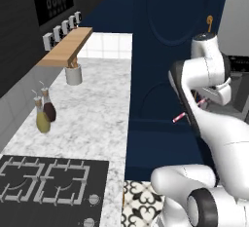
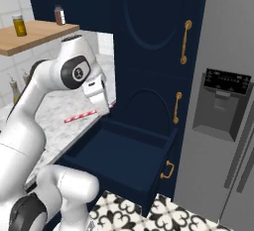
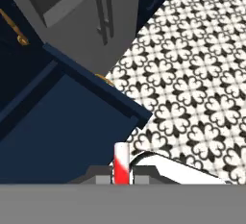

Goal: Take a straw from the drawer in front and place it inside the glass cup on the dining counter.

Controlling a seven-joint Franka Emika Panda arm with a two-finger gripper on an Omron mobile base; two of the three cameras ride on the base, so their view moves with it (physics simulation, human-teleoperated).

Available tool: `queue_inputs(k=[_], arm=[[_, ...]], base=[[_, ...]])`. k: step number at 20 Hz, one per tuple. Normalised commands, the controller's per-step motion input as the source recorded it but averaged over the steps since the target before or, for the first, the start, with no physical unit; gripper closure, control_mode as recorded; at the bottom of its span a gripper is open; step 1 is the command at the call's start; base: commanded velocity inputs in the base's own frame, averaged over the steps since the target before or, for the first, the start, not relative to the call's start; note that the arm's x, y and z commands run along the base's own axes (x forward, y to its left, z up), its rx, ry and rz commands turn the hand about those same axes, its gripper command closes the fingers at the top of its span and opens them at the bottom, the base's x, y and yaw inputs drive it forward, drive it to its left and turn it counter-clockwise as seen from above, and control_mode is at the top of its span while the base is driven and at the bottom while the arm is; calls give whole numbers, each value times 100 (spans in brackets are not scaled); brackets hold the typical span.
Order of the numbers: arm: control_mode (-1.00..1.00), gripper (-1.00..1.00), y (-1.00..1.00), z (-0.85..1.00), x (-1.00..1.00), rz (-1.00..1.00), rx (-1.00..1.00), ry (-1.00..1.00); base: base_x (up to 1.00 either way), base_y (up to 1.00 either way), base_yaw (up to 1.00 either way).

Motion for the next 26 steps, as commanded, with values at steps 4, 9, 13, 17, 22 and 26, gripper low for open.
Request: queue_inputs(k=[4, 9, 13, 17, 22, 26], arm=[[-100, 100, 1, 0, -17, 0, -4, -39], [-100, 100, 1, 0, 2, 0, 0, -3], [100, 100, 0, 0, -5, 0, 0, 1], [100, 100, 0, 0, 0, 0, 0, 0], [100, 100, 0, 0, 0, 0, 0, 0], [100, 100, 0, 0, 0, 0, 0, 0]], base=[[0, 0, 0], [0, 0, 0], [-19, 0, 0], [-100, -15, -14], [-87, -58, -34], [-6, -53, -73]])
